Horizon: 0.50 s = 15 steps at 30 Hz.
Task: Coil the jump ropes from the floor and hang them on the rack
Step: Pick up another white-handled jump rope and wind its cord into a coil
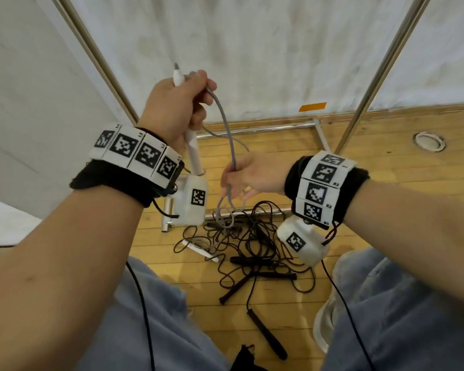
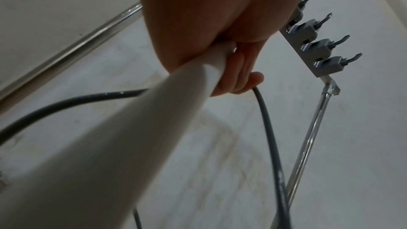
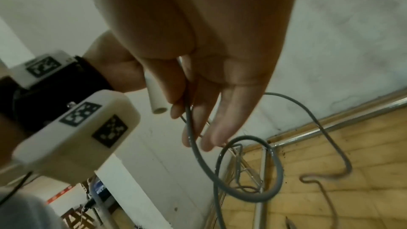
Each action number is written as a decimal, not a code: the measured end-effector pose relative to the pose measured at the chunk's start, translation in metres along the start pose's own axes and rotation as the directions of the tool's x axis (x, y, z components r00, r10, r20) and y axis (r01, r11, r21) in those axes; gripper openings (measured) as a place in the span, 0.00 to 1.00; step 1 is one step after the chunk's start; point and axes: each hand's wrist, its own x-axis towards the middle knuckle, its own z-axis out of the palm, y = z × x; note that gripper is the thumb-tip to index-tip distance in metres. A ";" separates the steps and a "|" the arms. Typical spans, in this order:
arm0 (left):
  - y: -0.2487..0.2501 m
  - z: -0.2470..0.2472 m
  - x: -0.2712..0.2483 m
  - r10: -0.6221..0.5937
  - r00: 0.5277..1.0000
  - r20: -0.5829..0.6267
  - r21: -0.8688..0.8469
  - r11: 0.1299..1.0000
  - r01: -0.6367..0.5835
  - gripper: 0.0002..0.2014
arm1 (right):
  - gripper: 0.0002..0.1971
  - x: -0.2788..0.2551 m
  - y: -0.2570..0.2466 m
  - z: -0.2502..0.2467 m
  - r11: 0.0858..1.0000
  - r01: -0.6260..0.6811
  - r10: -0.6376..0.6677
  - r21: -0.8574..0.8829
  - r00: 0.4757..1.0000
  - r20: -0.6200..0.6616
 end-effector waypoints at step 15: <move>-0.026 0.018 -0.027 -0.212 0.905 0.369 0.554 0.832 -0.031 0.07 | 0.13 -0.012 -0.044 -0.056 0.592 0.450 -0.033 0.668 0.842 -0.538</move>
